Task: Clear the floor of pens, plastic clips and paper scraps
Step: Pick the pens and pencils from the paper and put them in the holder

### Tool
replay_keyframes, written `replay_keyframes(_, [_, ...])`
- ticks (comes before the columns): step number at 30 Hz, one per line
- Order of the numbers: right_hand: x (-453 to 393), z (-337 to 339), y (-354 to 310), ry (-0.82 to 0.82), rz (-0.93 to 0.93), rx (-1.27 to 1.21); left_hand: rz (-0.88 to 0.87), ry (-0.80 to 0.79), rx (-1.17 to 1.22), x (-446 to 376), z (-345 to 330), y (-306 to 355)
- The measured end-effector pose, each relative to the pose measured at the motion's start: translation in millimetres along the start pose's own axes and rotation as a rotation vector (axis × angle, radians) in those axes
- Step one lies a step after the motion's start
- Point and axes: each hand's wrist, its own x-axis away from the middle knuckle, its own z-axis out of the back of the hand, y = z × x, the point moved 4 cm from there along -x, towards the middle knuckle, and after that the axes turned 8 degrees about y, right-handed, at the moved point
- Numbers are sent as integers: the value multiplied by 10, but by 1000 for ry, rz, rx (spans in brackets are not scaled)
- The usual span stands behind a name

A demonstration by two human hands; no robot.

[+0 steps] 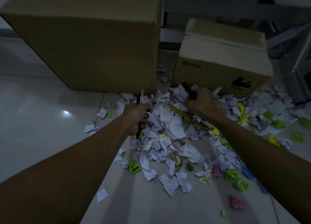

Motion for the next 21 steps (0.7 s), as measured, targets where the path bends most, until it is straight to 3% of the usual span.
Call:
replay_keyframes(6, [224, -312, 136, -101, 121, 331, 7, 4, -59, -19, -72, -35])
replay_keyframes(11, [259, -373, 108, 2, 185, 511, -6, 23, -73, -22, -62, -58])
replay_keyframes(14, [281, -372, 120, -20, 202, 590, -13, 24, -81, -16, -63, -63])
replay_keyframes(17, [266, -287, 108, -29, 134, 452, -11, -1, -70, -21, -97, -51])
replay_keyframes(21, [231, -43, 38, -4, 18, 59, 23, -18, -50, -8, -229, -1])
